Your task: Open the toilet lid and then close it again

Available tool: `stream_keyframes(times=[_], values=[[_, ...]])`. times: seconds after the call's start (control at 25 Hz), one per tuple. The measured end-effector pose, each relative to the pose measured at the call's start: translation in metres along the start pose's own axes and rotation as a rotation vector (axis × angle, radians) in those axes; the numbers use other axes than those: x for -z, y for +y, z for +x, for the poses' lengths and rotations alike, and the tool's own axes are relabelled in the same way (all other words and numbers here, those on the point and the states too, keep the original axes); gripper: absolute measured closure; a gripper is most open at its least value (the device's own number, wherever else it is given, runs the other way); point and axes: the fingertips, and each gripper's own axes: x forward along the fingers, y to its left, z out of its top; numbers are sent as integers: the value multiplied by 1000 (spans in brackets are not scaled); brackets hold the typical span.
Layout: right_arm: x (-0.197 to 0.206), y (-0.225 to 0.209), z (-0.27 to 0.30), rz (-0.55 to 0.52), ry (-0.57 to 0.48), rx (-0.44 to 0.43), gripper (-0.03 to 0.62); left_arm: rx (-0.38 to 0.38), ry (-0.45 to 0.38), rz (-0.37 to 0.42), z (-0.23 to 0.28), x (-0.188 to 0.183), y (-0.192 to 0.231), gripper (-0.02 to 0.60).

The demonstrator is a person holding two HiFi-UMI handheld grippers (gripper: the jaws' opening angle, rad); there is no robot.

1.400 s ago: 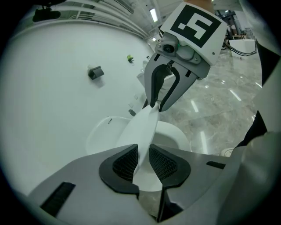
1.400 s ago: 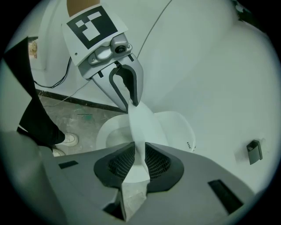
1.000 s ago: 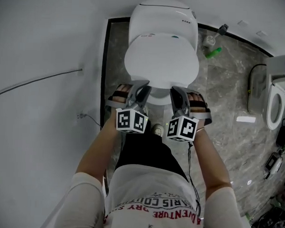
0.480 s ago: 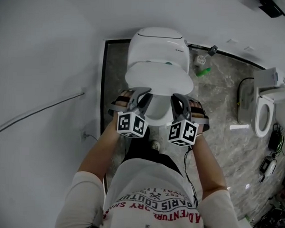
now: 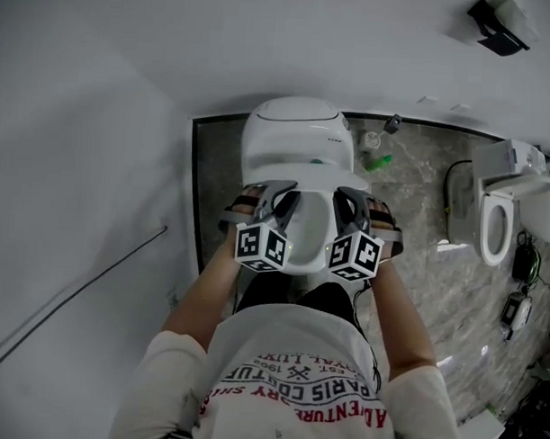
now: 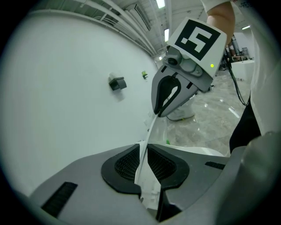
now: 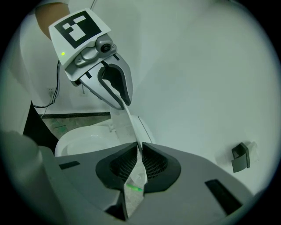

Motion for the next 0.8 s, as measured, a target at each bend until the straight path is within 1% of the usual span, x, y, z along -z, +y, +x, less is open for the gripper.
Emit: stream_keyframes(times=[0.12, 0.24, 0.44, 0.8], values=[[-5, -19, 11, 1, 3, 6, 556, 24, 6, -34, 10, -1, 20, 518], [-10, -39, 23, 17, -11, 15, 556, 32, 17, -41, 21, -2, 41, 518], [-14, -62, 47, 22, -46, 29, 556, 5, 26, -51, 43, 4, 67, 515], [-21, -98, 87, 2, -106, -24, 556, -35, 66, -94, 77, 15, 109, 505]])
